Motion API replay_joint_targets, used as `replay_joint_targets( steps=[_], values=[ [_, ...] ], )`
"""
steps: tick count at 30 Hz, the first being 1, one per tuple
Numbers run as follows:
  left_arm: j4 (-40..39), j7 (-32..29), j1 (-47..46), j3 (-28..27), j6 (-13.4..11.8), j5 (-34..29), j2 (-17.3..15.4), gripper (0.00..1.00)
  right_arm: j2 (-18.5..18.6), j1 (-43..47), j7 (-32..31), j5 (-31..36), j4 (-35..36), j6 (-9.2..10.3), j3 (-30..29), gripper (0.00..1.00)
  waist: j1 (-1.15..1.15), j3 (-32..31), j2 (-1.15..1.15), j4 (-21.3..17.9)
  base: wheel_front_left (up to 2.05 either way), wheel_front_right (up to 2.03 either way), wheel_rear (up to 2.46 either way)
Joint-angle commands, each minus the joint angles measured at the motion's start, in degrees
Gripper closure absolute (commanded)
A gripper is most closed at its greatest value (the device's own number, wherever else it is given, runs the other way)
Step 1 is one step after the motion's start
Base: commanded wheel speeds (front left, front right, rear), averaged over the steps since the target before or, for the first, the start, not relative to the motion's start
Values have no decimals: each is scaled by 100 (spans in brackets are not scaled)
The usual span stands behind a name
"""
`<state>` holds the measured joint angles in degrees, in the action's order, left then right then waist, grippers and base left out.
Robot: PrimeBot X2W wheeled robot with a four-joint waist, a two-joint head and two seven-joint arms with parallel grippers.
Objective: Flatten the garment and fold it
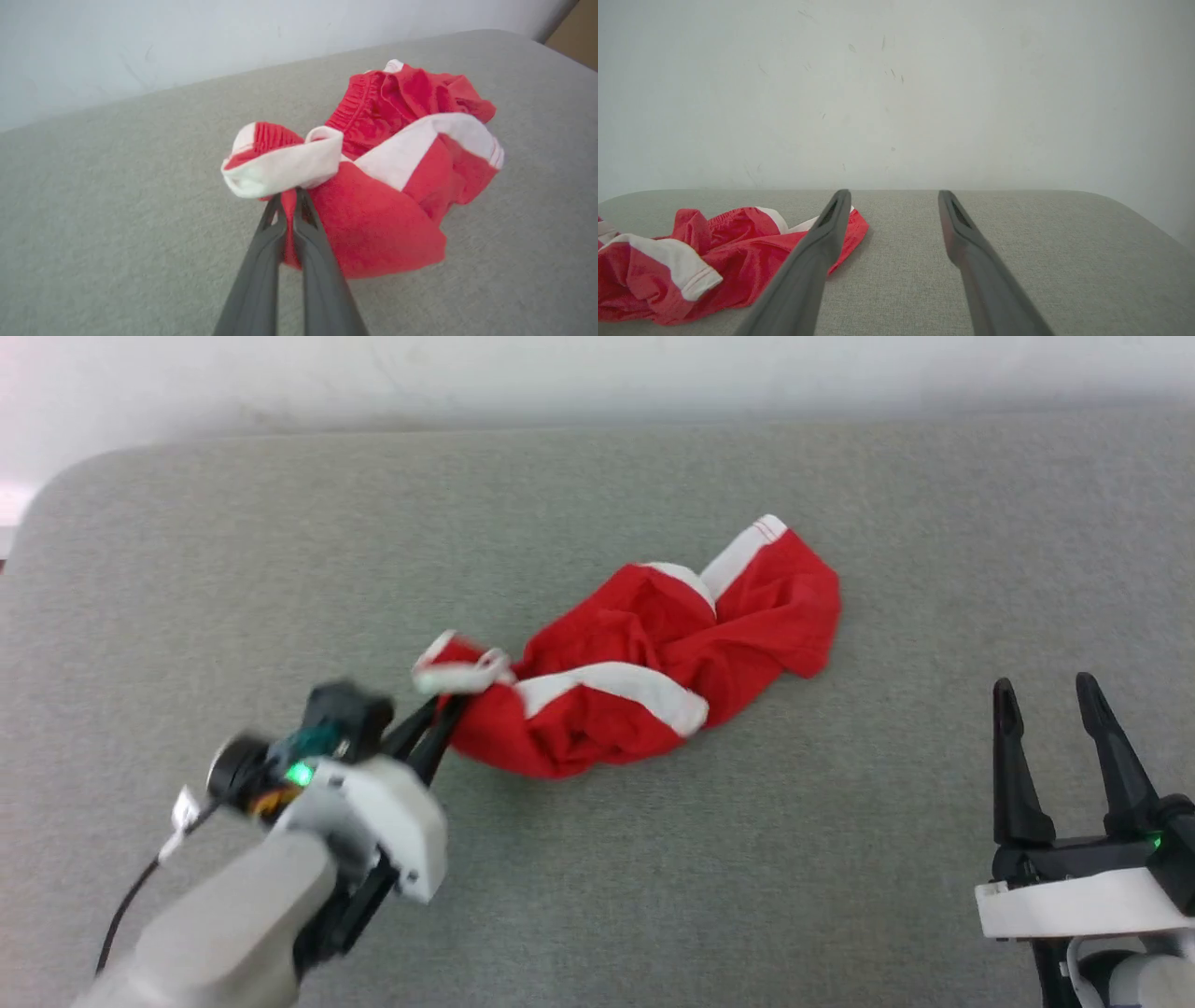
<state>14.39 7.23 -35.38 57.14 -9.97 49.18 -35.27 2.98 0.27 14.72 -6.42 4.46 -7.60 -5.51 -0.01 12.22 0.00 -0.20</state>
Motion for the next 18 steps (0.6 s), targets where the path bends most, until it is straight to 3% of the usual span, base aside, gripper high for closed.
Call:
replay_joint_targets(
  steps=[1,6,7,8,9,14,18],
  values=[
    [93,106,267,-46,-93,122,-27,100,-11,48,28,41,-5,11,-13,0,1,-173,0,230,0,0,0],
    [467,273,881,14,-147,371,88,100,-11,60,28,106,-23,11,22,0,1,-216,0,326,0,0,0],
    [529,280,948,38,-110,416,146,91,-11,67,28,117,-25,11,20,0,1,-239,0,349,0,0,0],
    [594,283,986,74,-84,423,192,17,-11,79,28,131,-27,11,30,0,1,-271,0,372,0,0,0],
    [646,335,998,82,-89,402,232,0,-11,93,28,168,-31,11,61,0,1,-301,0,394,0,0,0],
    [657,686,967,-207,-258,254,394,0,-11,59,28,330,20,11,93,0,1,-434,0,514,0,0,0],
    [154,771,1003,-1168,-664,-429,523,0,16,-240,28,621,196,11,118,0,1,-502,0,630,0,0,0]
  ],
)
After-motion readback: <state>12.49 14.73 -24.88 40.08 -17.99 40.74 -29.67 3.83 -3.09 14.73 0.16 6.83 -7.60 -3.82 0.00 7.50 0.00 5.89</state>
